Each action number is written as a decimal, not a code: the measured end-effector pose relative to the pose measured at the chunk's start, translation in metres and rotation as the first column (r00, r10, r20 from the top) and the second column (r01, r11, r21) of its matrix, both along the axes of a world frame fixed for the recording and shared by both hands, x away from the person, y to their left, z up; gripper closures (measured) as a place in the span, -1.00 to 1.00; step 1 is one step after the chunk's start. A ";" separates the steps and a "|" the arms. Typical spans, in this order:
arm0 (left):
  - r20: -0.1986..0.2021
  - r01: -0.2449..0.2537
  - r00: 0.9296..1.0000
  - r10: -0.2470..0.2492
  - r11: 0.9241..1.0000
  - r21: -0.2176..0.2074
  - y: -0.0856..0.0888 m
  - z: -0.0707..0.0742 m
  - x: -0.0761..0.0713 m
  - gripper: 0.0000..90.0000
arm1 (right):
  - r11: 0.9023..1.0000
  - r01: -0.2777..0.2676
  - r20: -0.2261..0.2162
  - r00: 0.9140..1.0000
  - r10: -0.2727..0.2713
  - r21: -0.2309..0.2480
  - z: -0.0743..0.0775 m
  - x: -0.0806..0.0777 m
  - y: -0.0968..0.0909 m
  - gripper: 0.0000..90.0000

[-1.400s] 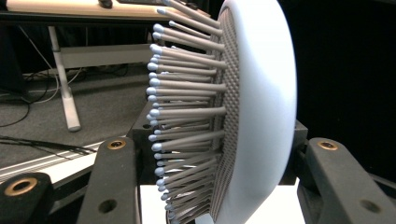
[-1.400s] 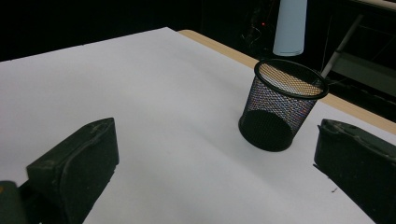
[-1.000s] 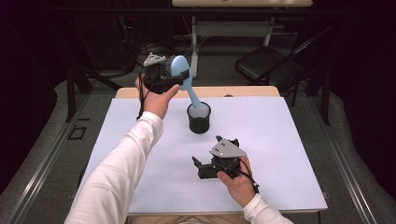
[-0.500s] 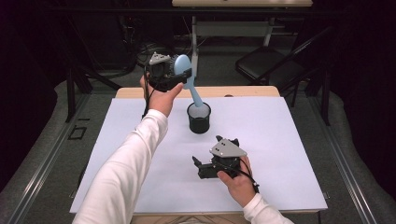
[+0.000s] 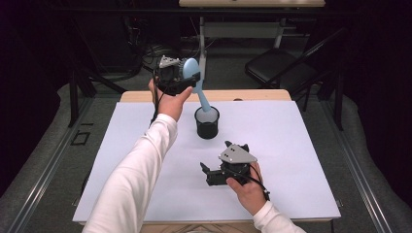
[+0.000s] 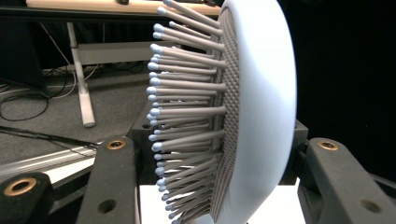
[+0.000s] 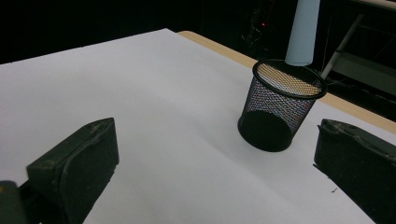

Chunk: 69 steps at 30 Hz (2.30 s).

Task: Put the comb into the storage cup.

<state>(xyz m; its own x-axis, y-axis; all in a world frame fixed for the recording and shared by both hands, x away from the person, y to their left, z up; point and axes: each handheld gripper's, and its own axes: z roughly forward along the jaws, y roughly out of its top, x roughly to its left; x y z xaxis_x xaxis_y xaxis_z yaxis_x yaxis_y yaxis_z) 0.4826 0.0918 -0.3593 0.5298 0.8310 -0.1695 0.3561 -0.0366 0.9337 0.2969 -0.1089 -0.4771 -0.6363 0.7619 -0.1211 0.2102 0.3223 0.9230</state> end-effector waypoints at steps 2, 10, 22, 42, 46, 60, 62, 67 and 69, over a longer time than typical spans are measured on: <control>-0.004 -0.004 1.000 0.004 1.000 0.003 -0.001 -0.001 0.001 0.10 | 1.000 -0.002 0.001 1.000 0.002 -0.001 0.000 0.000 0.000 -1.00; -0.014 0.000 1.000 0.000 1.000 0.009 -0.004 -0.006 0.002 0.10 | 1.000 0.001 0.004 1.000 -0.001 0.003 0.001 0.000 -0.001 -1.00; -0.034 0.005 0.999 -0.004 1.000 0.023 -0.007 -0.015 0.002 0.10 | 1.000 0.003 0.006 1.000 -0.003 0.002 0.001 0.000 -0.001 -1.00; -0.052 0.022 0.998 -0.019 0.999 0.044 -0.021 -0.026 0.003 0.10 | 1.000 -0.001 0.008 1.000 0.001 0.001 0.001 -0.001 -0.001 -1.00; -0.059 0.021 0.998 -0.018 0.999 0.050 -0.022 -0.029 0.003 0.10 | 1.000 -0.001 0.008 1.000 0.001 0.004 0.002 -0.001 -0.001 -1.00; -0.078 0.025 0.997 -0.020 0.998 0.063 -0.024 -0.039 0.004 0.09 | 1.000 -0.002 0.008 1.000 0.002 0.000 0.001 -0.001 0.000 -1.00; -0.078 0.024 0.997 -0.019 0.998 0.066 -0.025 -0.040 0.004 0.09 | 1.000 -0.003 0.009 1.000 0.003 -0.001 0.001 -0.001 0.000 -1.00; -0.079 0.028 0.997 -0.023 0.997 0.068 -0.026 -0.043 0.004 0.09 | 1.000 -0.002 0.009 1.000 0.002 0.000 0.001 -0.001 0.000 -1.00; -0.084 0.025 0.996 -0.019 0.997 0.072 -0.026 -0.045 0.004 0.09 | 1.000 -0.001 0.009 1.000 0.001 0.000 0.001 -0.001 -0.001 -1.00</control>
<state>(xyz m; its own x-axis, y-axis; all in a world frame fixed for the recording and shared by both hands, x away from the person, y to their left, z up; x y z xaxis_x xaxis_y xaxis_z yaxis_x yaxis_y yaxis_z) 0.4866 0.0658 -0.4043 0.5346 0.8312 -0.1526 0.4305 -0.1125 0.8955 0.2960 -0.1097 -0.4757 -0.6361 0.7612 -0.1268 0.2015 0.3224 0.9249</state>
